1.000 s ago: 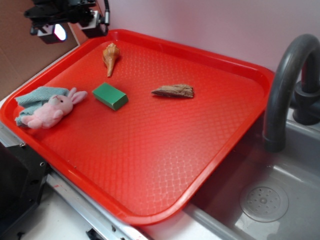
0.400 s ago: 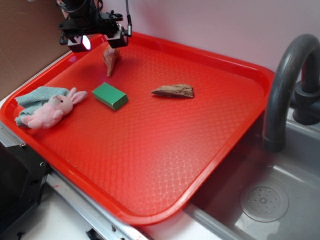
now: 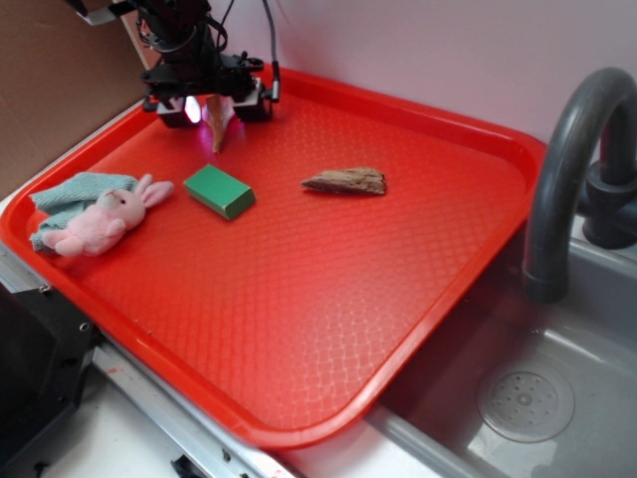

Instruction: Grab the shell.

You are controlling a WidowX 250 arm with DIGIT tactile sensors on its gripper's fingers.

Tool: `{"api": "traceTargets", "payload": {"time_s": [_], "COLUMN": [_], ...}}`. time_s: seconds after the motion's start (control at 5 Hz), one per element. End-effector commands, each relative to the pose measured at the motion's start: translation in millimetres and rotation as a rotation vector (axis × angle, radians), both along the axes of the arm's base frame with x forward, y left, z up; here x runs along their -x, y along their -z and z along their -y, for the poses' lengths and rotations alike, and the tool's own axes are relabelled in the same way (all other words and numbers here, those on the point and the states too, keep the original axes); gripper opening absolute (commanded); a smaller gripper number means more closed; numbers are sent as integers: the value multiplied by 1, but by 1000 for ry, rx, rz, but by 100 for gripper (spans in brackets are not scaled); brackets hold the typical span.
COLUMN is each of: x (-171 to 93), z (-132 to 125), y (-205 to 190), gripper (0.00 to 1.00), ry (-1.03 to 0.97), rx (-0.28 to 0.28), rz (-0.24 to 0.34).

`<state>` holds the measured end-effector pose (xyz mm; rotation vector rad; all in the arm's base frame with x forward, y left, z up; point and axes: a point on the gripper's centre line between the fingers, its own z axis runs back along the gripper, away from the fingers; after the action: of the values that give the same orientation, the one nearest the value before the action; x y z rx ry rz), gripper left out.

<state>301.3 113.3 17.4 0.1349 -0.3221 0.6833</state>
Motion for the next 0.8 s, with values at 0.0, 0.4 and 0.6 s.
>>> {"api": "traceTargets", "payload": {"time_s": [0.0, 0.4, 0.6], "x": [2, 7, 14], "z": [-5, 8, 26], "y": [-6, -62, -110], "gripper": [0, 0, 0], "ry": [-15, 32, 155], "rx": [3, 89, 133], "rz": [35, -7, -19]}}
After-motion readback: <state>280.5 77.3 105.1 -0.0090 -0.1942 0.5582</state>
